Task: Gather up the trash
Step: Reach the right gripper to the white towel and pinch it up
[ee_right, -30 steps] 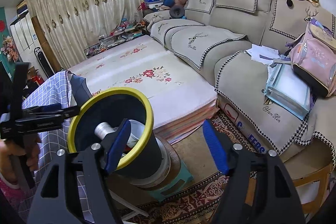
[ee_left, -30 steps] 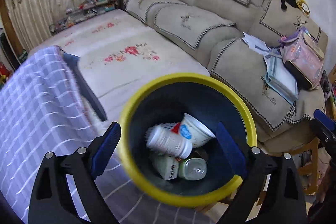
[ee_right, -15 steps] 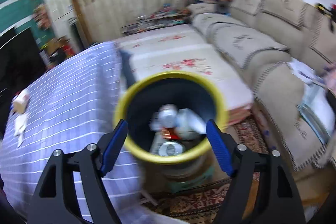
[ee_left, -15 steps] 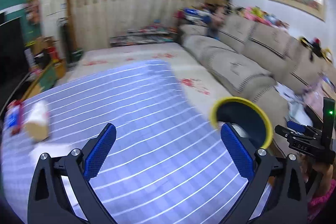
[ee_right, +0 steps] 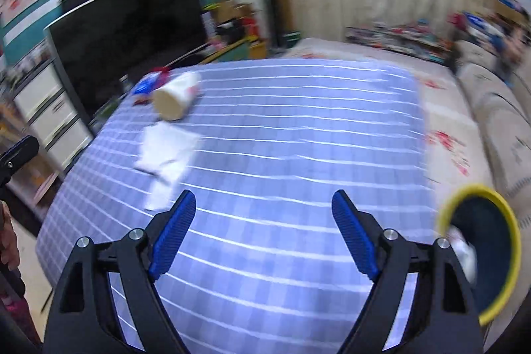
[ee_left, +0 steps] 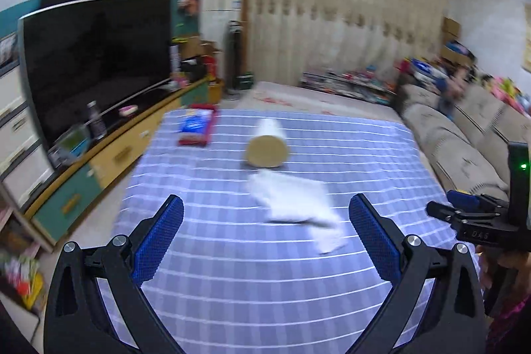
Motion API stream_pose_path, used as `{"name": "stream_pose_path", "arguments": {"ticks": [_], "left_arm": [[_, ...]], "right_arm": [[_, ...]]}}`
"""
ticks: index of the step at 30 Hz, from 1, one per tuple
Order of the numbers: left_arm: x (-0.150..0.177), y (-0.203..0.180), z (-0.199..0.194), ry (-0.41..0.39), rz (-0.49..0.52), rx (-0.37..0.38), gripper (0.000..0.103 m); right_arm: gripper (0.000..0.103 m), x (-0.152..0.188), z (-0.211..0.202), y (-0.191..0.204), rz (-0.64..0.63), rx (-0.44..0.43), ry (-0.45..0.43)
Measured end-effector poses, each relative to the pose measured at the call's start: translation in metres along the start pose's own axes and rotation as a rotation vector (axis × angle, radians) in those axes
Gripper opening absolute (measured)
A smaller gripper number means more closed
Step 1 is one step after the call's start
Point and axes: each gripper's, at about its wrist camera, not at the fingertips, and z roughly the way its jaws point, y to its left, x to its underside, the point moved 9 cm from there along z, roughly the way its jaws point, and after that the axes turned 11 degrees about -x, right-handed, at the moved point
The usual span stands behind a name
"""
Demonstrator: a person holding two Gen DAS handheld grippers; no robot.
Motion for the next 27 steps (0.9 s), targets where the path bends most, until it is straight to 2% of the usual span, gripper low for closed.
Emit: {"name": "stream_pose_path", "arguments": {"ticks": [3,6,10,14,20,22,25,27], "left_arm": [[0.004,0.034,0.005,0.013,-0.052,-0.030,0.098],[0.010,0.051,0.007,0.024,-0.070,-0.042,0.098],[0.017,0.048,0.005,0.034,-0.071,-0.035,0.098],[0.022,0.042,0.009,0.048,-0.066,-0.024,0.098],[0.026,0.040,0.017,0.065,-0.067,-0.013,0.098],[0.027,0.040,0.020,0.074,-0.074,-0.009,0.098],[0.031,0.039,0.026,0.092,-0.080,0.005,0.098],[0.033,0.037,0.029,0.099,-0.077,0.004,0.098]], "right_arm": [[0.080,-0.010,0.038,0.037,-0.035,-0.072,0.064],[0.080,-0.014,0.075,0.061,-0.081,-0.076,0.115],[0.080,-0.015,0.115,0.081,-0.105,-0.080,0.172],[0.080,-0.017,0.146,0.085,-0.102,-0.070,0.213],[0.078,-0.015,0.172,0.089,-0.129,-0.028,0.246],[0.075,-0.015,0.174,0.089,-0.143,-0.008,0.243],[0.059,-0.017,0.175,0.085,-0.145,0.018,0.233],[0.043,-0.019,0.175,0.082,-0.142,0.034,0.227]]}}
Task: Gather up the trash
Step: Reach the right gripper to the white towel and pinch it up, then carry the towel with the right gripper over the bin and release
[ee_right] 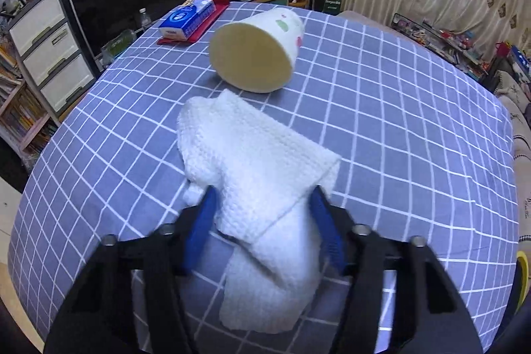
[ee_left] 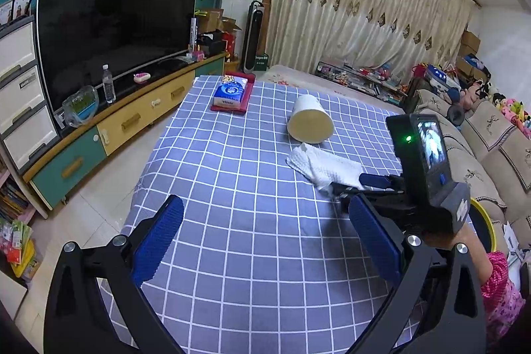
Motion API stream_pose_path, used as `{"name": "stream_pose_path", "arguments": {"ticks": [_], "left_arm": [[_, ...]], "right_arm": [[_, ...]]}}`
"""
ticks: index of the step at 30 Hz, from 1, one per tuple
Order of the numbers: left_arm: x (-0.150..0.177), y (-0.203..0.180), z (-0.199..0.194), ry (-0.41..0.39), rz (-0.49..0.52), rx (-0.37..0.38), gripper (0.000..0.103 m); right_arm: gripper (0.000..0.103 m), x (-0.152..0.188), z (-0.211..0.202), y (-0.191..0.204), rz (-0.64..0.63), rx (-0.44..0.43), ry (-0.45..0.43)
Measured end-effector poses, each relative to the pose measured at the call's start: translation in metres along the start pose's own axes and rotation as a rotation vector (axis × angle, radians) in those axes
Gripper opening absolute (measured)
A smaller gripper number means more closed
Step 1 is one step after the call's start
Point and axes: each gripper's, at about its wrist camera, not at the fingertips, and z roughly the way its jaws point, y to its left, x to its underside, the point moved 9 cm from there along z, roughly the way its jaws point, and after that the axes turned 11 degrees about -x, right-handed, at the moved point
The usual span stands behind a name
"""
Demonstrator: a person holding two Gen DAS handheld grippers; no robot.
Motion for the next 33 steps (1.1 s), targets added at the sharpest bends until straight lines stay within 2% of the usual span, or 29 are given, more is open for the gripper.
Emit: {"name": "stream_pose_path", "arguments": {"ticks": [1,3,4,7,14,18,21,26,29,33], "left_arm": [[0.001,-0.001,0.001,0.003,0.002,0.000,0.098],[0.003,-0.003,0.003,0.007,0.005,0.001,0.098],[0.004,-0.003,0.003,0.008,0.006,0.001,0.098],[0.005,-0.004,0.003,0.006,0.008,0.001,0.098],[0.007,-0.011,0.003,0.010,0.016,0.007,0.098],[0.007,-0.019,0.002,0.010,0.033,0.019,0.098],[0.006,-0.028,0.003,0.012,0.042,0.034,0.098],[0.006,-0.049,0.007,0.014,0.058,0.059,0.098],[0.007,-0.062,0.011,0.021,0.059,0.075,0.098],[0.008,-0.080,0.018,0.034,0.083,0.084,0.098]], "right_arm": [[0.038,0.000,-0.001,-0.001,-0.001,0.001,0.000],[0.013,0.001,-0.005,-0.003,0.003,0.003,-0.001],[0.009,0.002,-0.006,-0.003,0.005,0.003,-0.002],[0.007,0.004,-0.015,-0.005,0.034,-0.029,-0.022],[0.007,0.013,-0.068,-0.020,0.098,-0.083,-0.120],[0.007,0.028,-0.105,-0.046,0.147,-0.064,-0.177],[0.007,0.044,-0.138,-0.076,0.190,-0.015,-0.222],[0.008,0.088,-0.202,-0.167,0.327,0.165,-0.293],[0.009,0.124,-0.226,-0.228,0.445,0.267,-0.294],[0.010,0.170,-0.238,-0.289,0.553,0.363,-0.259]]}}
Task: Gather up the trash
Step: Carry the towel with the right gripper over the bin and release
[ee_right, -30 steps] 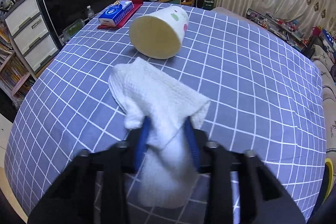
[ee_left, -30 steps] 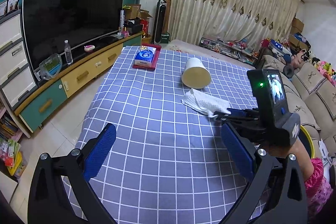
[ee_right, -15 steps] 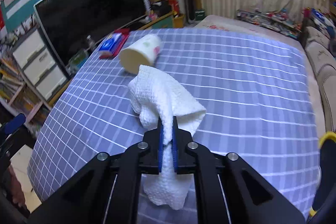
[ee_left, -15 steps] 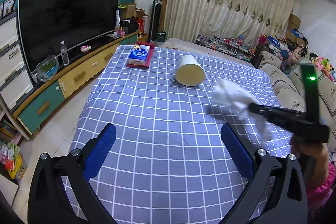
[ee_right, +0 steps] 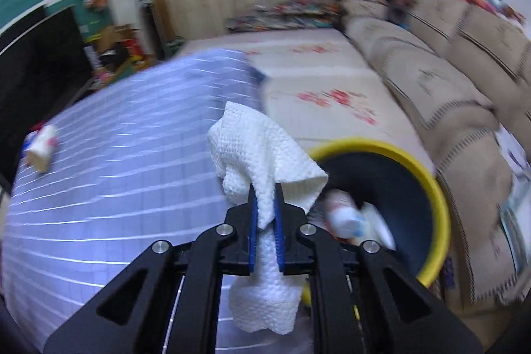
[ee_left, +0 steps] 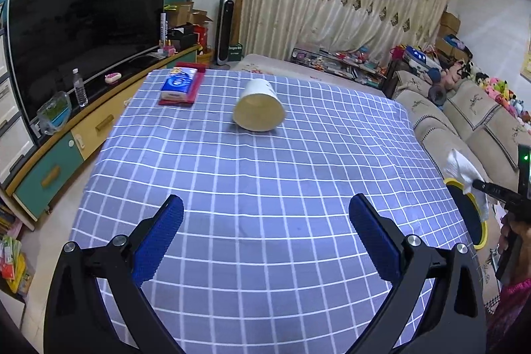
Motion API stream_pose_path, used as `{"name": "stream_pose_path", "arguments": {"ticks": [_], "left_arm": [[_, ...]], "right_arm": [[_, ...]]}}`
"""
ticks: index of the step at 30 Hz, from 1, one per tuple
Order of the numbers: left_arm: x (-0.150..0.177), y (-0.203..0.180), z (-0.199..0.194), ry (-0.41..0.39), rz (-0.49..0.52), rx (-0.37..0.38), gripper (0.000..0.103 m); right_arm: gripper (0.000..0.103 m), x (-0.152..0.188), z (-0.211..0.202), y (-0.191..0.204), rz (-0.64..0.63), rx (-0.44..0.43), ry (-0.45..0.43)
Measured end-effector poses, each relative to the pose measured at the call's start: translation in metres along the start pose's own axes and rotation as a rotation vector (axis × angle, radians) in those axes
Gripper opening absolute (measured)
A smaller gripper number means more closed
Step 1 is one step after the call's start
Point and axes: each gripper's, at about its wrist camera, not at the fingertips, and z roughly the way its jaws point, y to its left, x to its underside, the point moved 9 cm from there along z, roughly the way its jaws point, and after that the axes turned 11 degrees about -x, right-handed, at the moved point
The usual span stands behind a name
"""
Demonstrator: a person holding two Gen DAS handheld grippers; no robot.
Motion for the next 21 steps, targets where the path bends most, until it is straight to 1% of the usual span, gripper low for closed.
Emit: {"name": "stream_pose_path", "arguments": {"ticks": [2,7,8,9,10,11,12,15,18,21], "left_arm": [[-0.001,-0.009,0.003,0.005,0.014,0.004,0.098],[-0.003,-0.025,0.012,0.016,0.043,0.007,0.098],[-0.003,-0.028,0.013,0.019,0.048,0.009,0.098],[-0.003,-0.030,0.015,0.022,0.053,0.010,0.098],[-0.004,-0.032,0.017,0.025,0.058,0.011,0.098],[-0.005,-0.034,0.019,0.026,0.063,0.011,0.098],[-0.006,-0.036,0.020,0.027,0.066,0.011,0.098],[-0.010,-0.040,0.026,0.031,0.071,0.016,0.098],[-0.016,-0.044,0.032,0.033,0.080,0.020,0.098],[-0.025,-0.047,0.044,0.023,0.105,0.010,0.098]], "right_arm": [[0.010,0.006,0.008,-0.029,0.034,0.045,0.018],[0.011,0.019,0.030,-0.076,0.090,0.115,0.052],[0.015,0.022,0.032,-0.085,0.099,0.122,0.058],[0.028,0.023,0.036,-0.089,0.107,0.123,0.064],[0.037,0.026,0.038,-0.094,0.113,0.127,0.071],[0.048,0.027,0.039,-0.097,0.115,0.132,0.069],[0.051,0.028,0.037,-0.100,0.115,0.140,0.055],[0.053,0.025,0.027,-0.100,0.121,0.153,0.025],[0.058,0.022,0.012,-0.099,0.126,0.140,-0.004],[0.059,0.022,0.002,-0.093,0.115,0.122,-0.027]]}}
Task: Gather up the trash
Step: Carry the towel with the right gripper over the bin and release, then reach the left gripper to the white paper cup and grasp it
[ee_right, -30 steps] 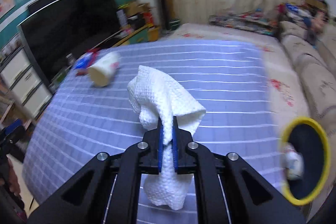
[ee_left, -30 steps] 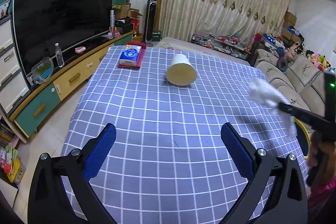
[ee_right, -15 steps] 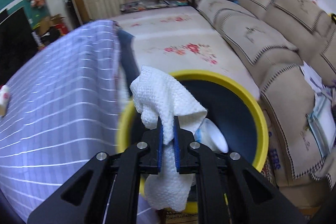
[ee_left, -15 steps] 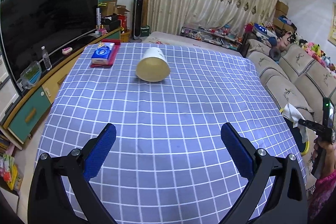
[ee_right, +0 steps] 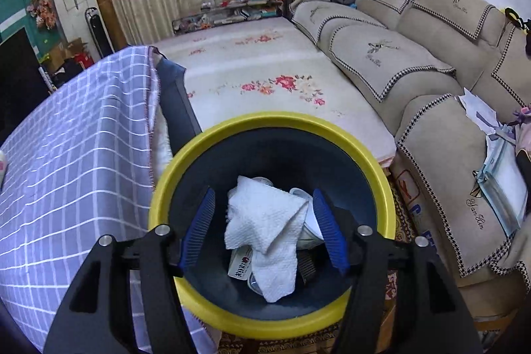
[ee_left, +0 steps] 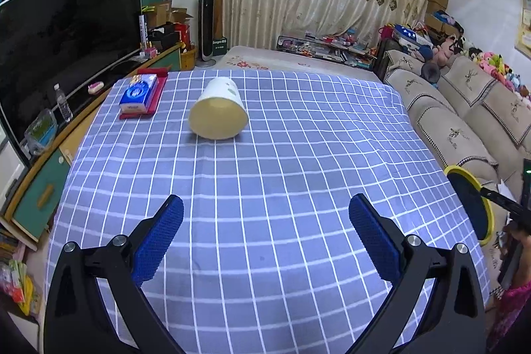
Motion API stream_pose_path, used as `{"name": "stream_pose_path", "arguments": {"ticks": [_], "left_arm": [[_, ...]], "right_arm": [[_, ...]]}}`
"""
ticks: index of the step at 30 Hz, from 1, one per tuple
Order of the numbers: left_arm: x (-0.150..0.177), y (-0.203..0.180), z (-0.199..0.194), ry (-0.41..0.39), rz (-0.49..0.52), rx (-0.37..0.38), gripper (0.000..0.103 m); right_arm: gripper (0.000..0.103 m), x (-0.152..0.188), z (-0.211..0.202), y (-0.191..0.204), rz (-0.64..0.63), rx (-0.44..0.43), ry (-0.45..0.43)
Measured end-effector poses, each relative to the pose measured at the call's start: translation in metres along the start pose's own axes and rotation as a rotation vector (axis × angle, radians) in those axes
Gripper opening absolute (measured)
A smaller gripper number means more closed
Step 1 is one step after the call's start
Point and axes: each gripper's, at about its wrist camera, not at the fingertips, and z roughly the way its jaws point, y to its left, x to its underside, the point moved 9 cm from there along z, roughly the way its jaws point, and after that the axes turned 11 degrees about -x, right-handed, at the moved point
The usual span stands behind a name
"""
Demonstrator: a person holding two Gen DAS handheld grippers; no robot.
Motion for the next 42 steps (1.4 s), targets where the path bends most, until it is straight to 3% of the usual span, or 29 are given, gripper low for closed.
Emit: {"name": "stream_pose_path", "arguments": {"ticks": [13,20,35,38,39,42], "left_arm": [[-0.074,0.007,0.085,-0.001,0.030,-0.036,0.098],[-0.074,0.016,0.142,0.058,0.047,-0.105,0.098],[-0.086,0.016,0.187,0.074,0.075,-0.158,0.098],[-0.086,0.016,0.190,0.078,0.081,-0.171,0.089],[-0.085,0.016,0.191,0.087,0.078,-0.167,0.080],[-0.085,0.019,0.192,0.083,0.062,-0.157,0.074]], "right_arm": [[0.060,0.005,-0.017,0.037,-0.017,-0.093,-0.024],[0.060,0.003,-0.018,0.037,-0.014,-0.089,-0.023],[0.060,0.007,-0.005,0.043,-0.024,-0.093,0.003],[0.060,0.007,-0.004,0.044,-0.022,-0.094,0.005],[0.060,0.006,-0.004,0.044,-0.022,-0.095,0.004],[0.061,0.005,-0.005,0.045,-0.025,-0.095,0.003]]}}
